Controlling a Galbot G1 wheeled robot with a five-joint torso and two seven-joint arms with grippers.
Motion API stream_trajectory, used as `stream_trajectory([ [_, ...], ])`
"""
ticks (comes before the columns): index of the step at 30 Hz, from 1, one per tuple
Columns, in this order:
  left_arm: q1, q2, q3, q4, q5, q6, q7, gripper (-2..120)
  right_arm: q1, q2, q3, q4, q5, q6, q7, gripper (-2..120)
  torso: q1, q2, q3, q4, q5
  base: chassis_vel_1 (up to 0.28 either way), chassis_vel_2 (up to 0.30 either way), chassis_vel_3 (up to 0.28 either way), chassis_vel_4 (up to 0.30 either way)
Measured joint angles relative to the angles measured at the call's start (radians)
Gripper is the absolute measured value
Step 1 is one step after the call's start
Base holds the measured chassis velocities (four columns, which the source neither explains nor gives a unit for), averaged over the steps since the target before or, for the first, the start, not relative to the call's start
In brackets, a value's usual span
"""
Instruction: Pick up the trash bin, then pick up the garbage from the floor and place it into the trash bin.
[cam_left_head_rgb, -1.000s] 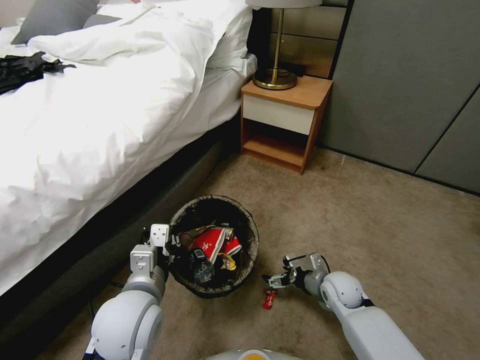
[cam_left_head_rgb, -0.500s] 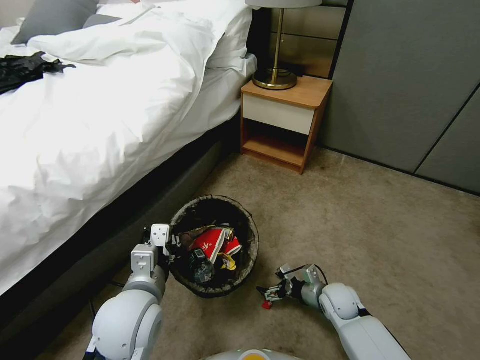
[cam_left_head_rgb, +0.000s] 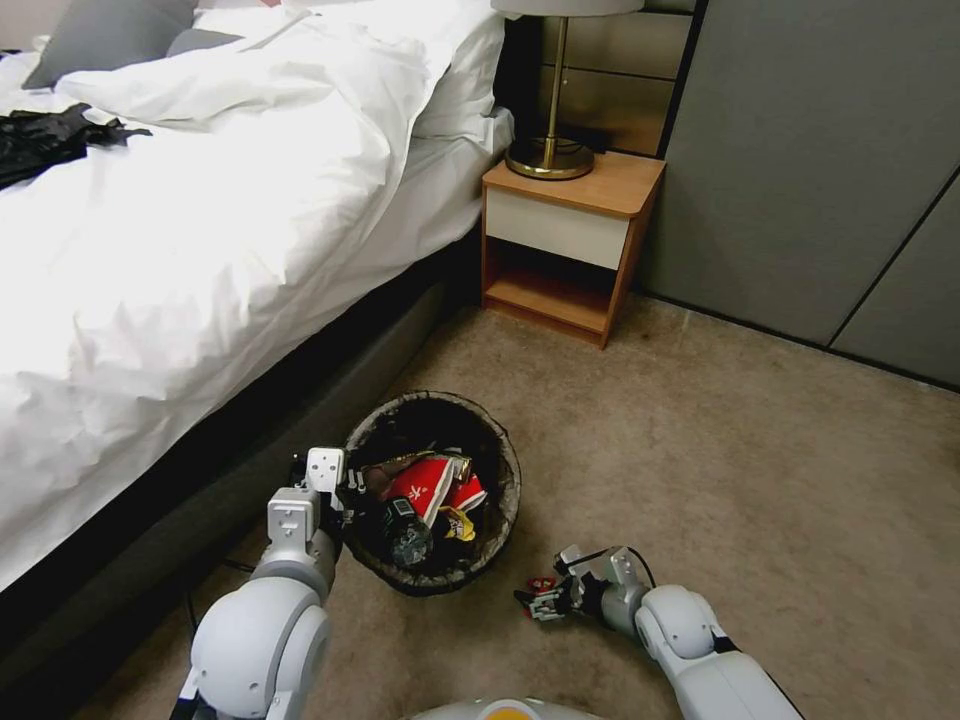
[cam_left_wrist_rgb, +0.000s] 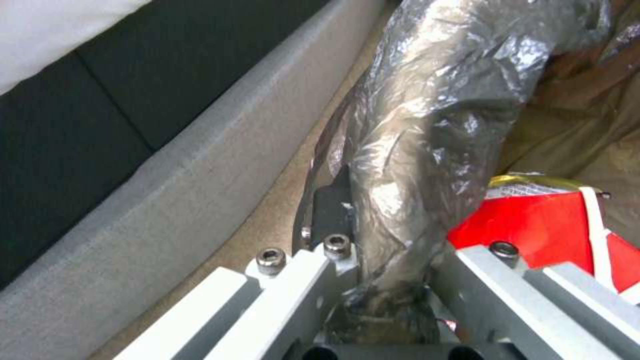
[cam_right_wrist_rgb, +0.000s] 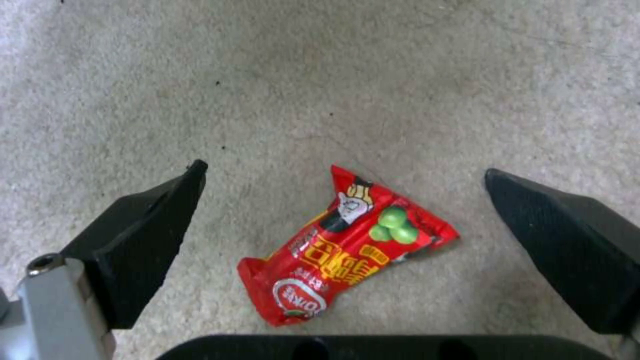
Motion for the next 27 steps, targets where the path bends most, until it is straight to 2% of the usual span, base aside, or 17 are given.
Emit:
stream_trajectory([
  [6, 0.000, 0.001, -0.002, 0.006, 0.000, -0.003, 0.002, 0, 0.009, 0.007, -0.007, -0.026, -0.015, 0.008, -0.002, 100, 0.000, 0.000, 0.000, -0.0006, -0.0009, 0.000, 0.000, 0.000, 0.000],
  [8, -0.001, 0.000, -0.001, 0.007, 0.000, -0.003, 0.003, 0, 0.014, 0.010, -0.007, -0.034, -0.017, 0.010, -0.002, 100, 0.000, 0.000, 0.000, -0.0006, -0.0007, 0.000, 0.000, 0.000, 0.000],
  [9, -0.001, -0.002, 0.000, 0.007, 0.000, -0.004, 0.004, 0, 0.018, 0.013, -0.007, -0.042, -0.019, 0.010, -0.002, 100, 0.000, 0.000, 0.000, 0.0002, 0.0003, 0.000, 0.000, 0.000, 0.000],
  [14, -0.003, -0.002, -0.001, 0.010, 0.000, -0.005, 0.004, 0, 0.019, 0.019, -0.006, -0.057, -0.035, 0.014, -0.003, 100, 0.000, 0.001, 0.000, -0.0002, -0.0002, 0.000, 0.000, 0.000, 0.000],
  [23, -0.003, -0.002, -0.002, 0.014, 0.000, -0.008, 0.005, 0, 0.000, 0.026, 0.000, -0.057, -0.058, 0.018, 0.002, 100, 0.000, 0.000, 0.000, 0.0006, 0.0003, 0.000, 0.000, 0.000, 0.000],
  [25, -0.006, -0.002, -0.003, 0.014, 0.000, -0.008, 0.005, 0, -0.026, 0.020, 0.003, -0.033, -0.062, 0.018, 0.009, 100, 0.000, 0.000, 0.000, 0.0014, 0.0015, 0.000, 0.000, 0.000, 0.000],
  [27, -0.008, -0.001, -0.004, 0.016, 0.000, -0.008, 0.005, 0, -0.041, 0.017, 0.003, -0.017, -0.064, 0.018, 0.009, 100, 0.000, 0.000, 0.000, 0.0009, 0.0010, 0.000, 0.000, 0.000, 0.000],
])
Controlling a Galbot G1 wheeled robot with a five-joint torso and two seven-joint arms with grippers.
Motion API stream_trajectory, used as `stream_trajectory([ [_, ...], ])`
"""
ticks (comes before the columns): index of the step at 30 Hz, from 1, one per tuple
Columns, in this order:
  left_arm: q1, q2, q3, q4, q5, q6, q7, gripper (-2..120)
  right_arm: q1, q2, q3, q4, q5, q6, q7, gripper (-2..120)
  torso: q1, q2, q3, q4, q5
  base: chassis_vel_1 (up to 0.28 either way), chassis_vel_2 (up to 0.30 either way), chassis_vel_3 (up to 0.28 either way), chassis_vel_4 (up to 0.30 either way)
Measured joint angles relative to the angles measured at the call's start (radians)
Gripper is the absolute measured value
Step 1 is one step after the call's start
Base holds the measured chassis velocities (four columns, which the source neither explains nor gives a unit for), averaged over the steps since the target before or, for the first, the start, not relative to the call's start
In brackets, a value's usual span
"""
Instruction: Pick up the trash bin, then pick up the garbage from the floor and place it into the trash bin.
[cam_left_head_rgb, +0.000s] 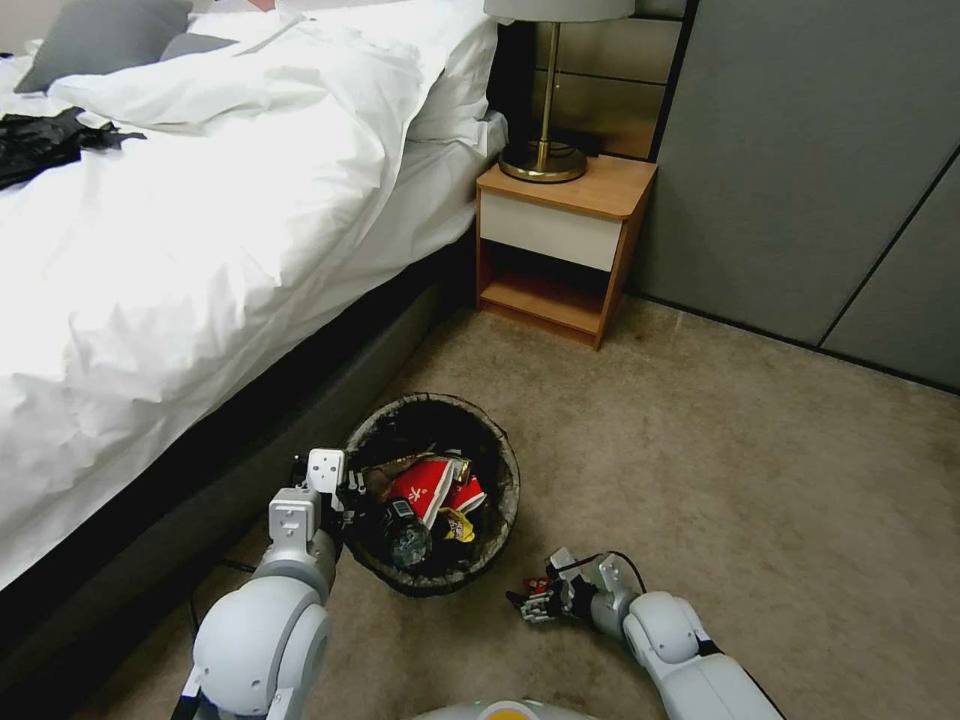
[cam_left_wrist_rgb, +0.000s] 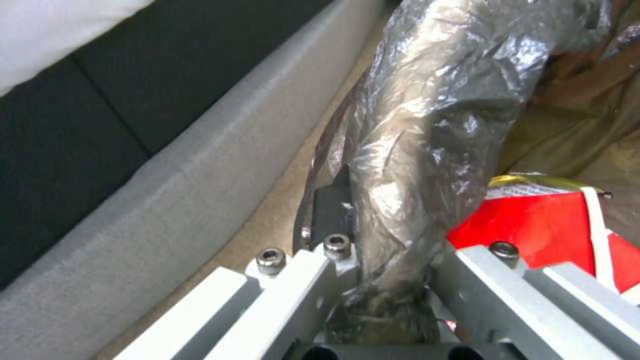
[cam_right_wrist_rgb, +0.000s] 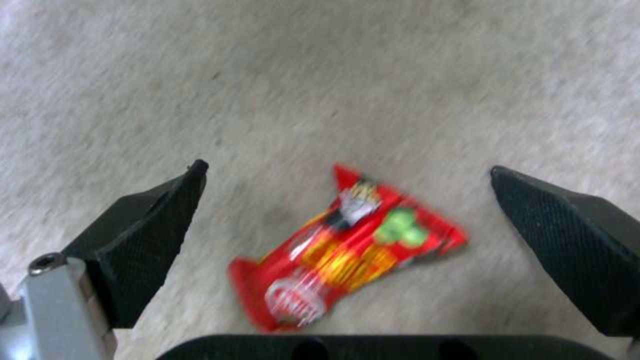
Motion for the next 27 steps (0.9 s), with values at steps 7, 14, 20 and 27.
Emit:
stream_trajectory([
  [7, -0.006, 0.000, 0.003, 0.011, 0.000, -0.002, 0.003, 0, -0.062, -0.031, 0.000, 0.097, -0.008, -0.029, 0.006, 100, 0.000, 0.000, 0.000, -0.0003, 0.0010, 0.000, 0.000, 0.000, 0.000],
  [14, -0.011, -0.005, 0.009, 0.024, 0.001, -0.005, 0.005, 0, -0.067, -0.068, -0.006, 0.137, -0.077, -0.070, 0.020, 100, 0.000, 0.000, 0.001, -0.0001, 0.0011, 0.000, 0.000, 0.000, 0.000],
  [20, -0.010, -0.006, 0.011, 0.029, 0.004, -0.007, 0.010, 0, -0.033, -0.086, -0.006, 0.114, -0.108, -0.077, 0.040, 100, 0.000, 0.000, 0.000, -0.0010, -0.0003, 0.000, 0.000, 0.000, 0.000],
  [27, -0.009, -0.005, 0.011, 0.029, 0.007, -0.010, 0.016, 0, 0.004, -0.092, -0.007, 0.082, -0.110, -0.077, 0.047, 100, 0.000, 0.000, 0.000, -0.0009, -0.0007, 0.000, 0.000, 0.000, 0.000],
])
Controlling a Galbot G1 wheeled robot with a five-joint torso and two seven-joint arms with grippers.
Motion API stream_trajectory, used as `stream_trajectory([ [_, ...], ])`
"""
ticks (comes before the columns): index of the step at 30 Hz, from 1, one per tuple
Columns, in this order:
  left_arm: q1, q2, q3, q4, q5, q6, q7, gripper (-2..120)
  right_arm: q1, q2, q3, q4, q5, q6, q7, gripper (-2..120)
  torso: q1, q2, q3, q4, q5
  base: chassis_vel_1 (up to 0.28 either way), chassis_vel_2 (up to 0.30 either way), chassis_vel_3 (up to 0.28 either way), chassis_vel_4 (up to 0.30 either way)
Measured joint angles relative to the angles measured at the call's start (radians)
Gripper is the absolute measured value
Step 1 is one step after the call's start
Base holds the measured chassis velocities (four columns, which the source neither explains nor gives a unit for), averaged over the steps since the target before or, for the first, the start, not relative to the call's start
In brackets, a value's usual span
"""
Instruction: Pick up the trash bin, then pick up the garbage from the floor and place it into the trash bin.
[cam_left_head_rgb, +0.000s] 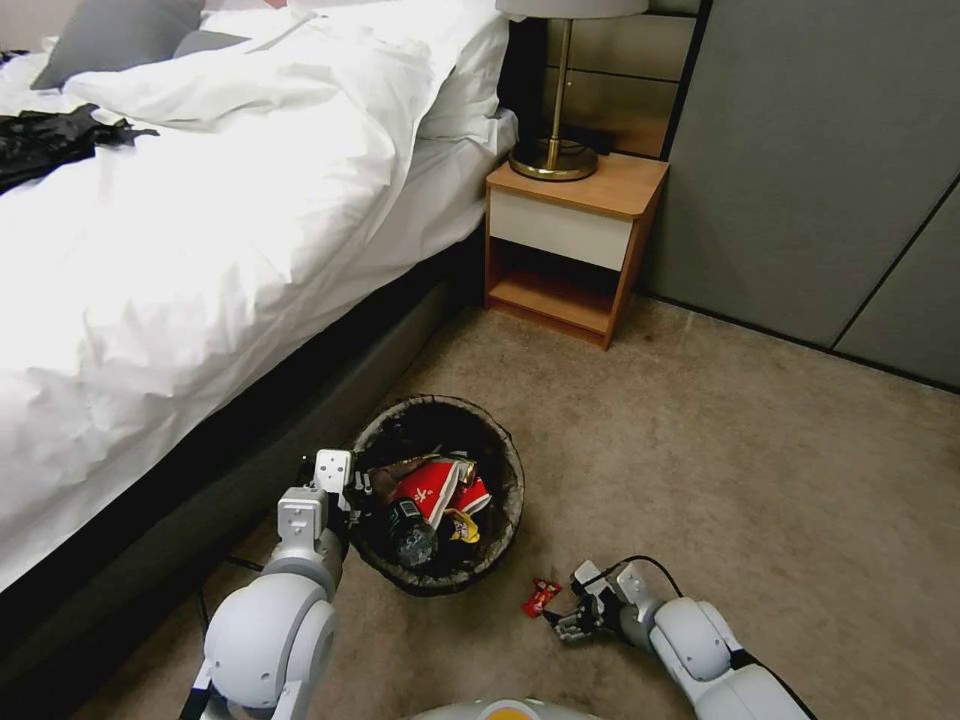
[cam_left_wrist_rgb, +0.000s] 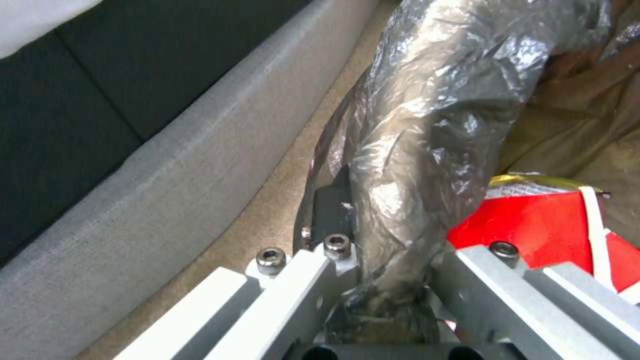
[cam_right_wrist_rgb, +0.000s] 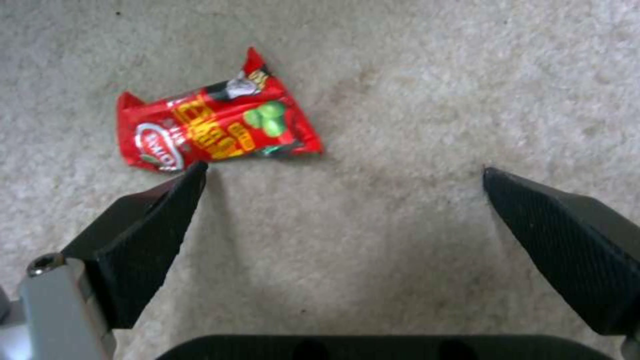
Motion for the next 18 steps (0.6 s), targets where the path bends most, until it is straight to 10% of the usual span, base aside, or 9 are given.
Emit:
stream_trajectory([
  [18, -0.001, 0.001, 0.000, 0.000, 0.001, -0.001, 0.000, 0, 0.032, 0.005, -0.023, -0.005, 0.001, -0.005, 0.009, 100, 0.000, 0.000, 0.000, -0.0002, -0.0001, 0.000, 0.000, 0.000, 0.000],
])
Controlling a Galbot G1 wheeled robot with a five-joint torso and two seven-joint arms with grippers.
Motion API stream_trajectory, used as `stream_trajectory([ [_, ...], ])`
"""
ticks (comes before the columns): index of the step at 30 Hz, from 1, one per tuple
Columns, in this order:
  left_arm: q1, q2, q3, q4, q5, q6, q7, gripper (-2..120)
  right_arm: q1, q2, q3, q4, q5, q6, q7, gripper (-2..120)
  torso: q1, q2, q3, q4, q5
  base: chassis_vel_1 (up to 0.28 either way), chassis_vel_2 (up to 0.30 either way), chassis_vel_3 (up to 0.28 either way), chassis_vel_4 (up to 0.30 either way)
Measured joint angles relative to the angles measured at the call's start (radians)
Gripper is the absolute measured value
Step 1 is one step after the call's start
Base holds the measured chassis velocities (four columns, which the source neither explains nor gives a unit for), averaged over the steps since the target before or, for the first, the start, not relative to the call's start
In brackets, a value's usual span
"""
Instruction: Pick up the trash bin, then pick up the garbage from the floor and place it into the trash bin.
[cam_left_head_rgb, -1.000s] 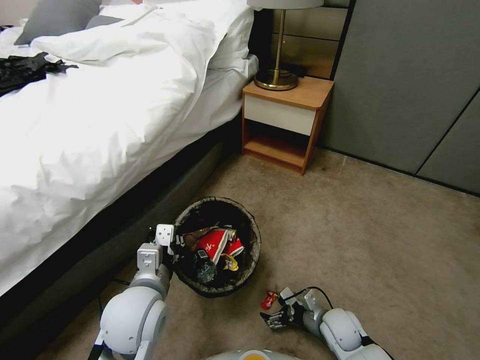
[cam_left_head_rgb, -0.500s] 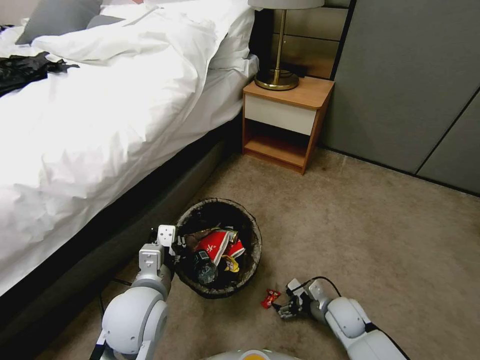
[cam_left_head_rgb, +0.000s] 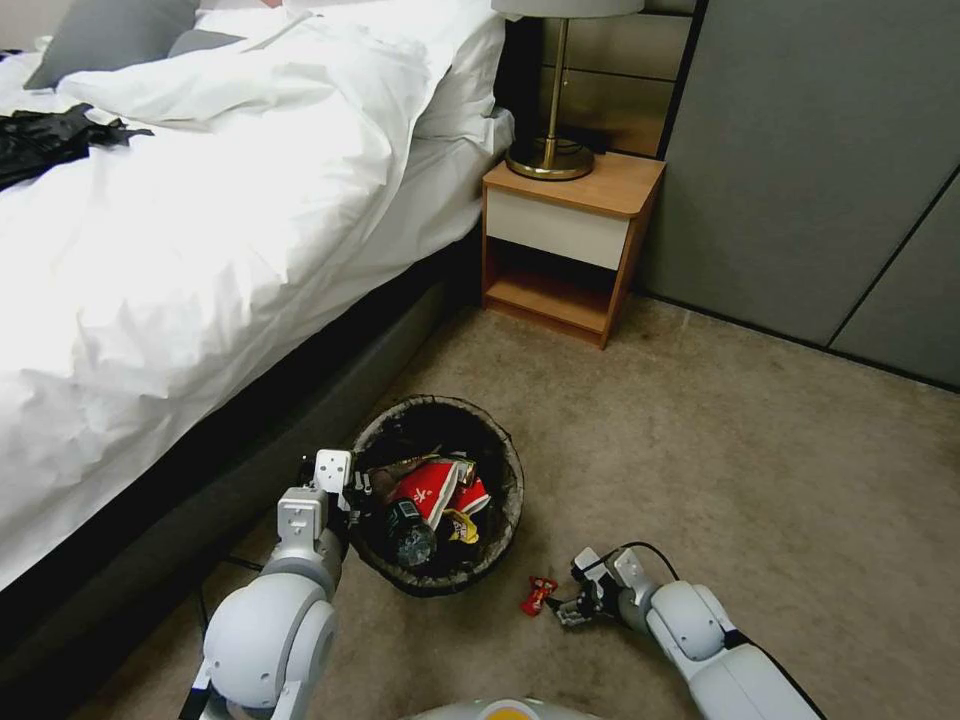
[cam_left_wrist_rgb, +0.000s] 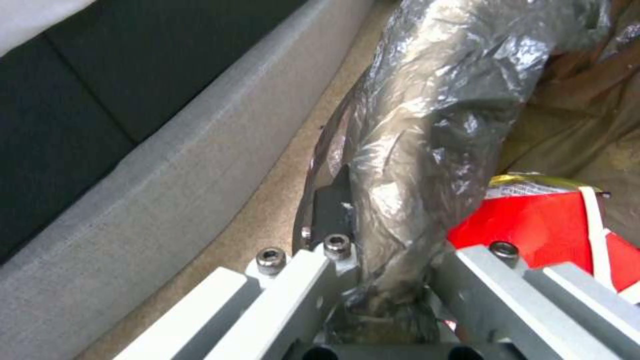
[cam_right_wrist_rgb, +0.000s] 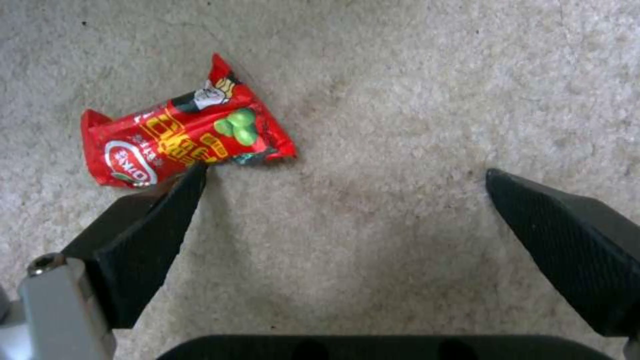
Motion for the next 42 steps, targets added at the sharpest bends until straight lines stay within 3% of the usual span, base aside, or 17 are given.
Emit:
stream_trajectory([
  [21, -0.008, 0.006, 0.001, 0.016, 0.004, 0.000, 0.001, 0, -0.043, -0.034, -0.016, 0.102, 0.043, -0.019, -0.016, 100, 0.000, 0.000, 0.000, 0.0003, 0.0004, 0.000, 0.000, 0.000, 0.000],
  [42, -0.004, 0.005, 0.000, 0.018, 0.010, -0.003, 0.004, 0, 0.039, -0.009, -0.063, 0.047, 0.069, -0.019, -0.014, 100, 0.000, 0.000, 0.000, 0.0004, 0.0002, 0.000, 0.000, 0.000, 0.000],
])
